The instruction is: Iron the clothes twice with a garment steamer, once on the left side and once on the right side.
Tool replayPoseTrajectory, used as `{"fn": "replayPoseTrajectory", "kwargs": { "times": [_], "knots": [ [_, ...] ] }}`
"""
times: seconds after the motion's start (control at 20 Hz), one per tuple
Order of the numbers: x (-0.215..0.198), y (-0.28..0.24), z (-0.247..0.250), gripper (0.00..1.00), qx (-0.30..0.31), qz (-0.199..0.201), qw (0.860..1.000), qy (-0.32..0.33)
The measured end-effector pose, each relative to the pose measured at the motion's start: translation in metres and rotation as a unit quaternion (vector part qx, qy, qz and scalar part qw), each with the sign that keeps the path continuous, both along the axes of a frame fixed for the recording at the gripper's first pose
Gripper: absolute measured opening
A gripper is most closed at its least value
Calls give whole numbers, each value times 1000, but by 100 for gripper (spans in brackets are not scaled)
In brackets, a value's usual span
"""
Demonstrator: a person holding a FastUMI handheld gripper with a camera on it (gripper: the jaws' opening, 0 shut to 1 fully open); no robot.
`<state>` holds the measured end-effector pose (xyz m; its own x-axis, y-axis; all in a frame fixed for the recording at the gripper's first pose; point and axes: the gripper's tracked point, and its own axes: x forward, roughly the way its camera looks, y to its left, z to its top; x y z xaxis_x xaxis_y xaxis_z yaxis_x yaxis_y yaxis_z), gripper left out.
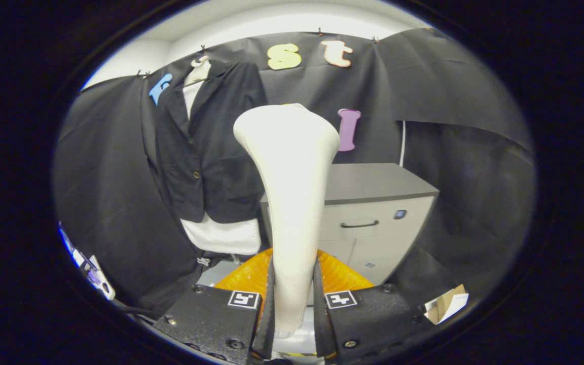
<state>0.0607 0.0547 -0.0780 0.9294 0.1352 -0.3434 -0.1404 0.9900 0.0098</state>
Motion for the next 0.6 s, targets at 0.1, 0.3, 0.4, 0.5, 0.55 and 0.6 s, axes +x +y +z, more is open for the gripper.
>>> {"fn": "replayPoseTrajectory", "kwargs": {
  "times": [0.1, 0.3, 0.4, 0.5, 0.55, 0.6],
  "knots": [
    [-16, -43, -8, 34, 8, -14, 1000, 5],
    [-36, -109, -28, 34, 22, -38, 999, 20],
    [-43, -129, -35, 34, 27, -47, 998, 25],
    [-47, -144, -41, 34, 33, -55, 998, 21],
    [-52, -148, -43, 34, 35, -58, 998, 18],
    [-55, -150, -43, 34, 33, -56, 998, 13]
  ]
}}
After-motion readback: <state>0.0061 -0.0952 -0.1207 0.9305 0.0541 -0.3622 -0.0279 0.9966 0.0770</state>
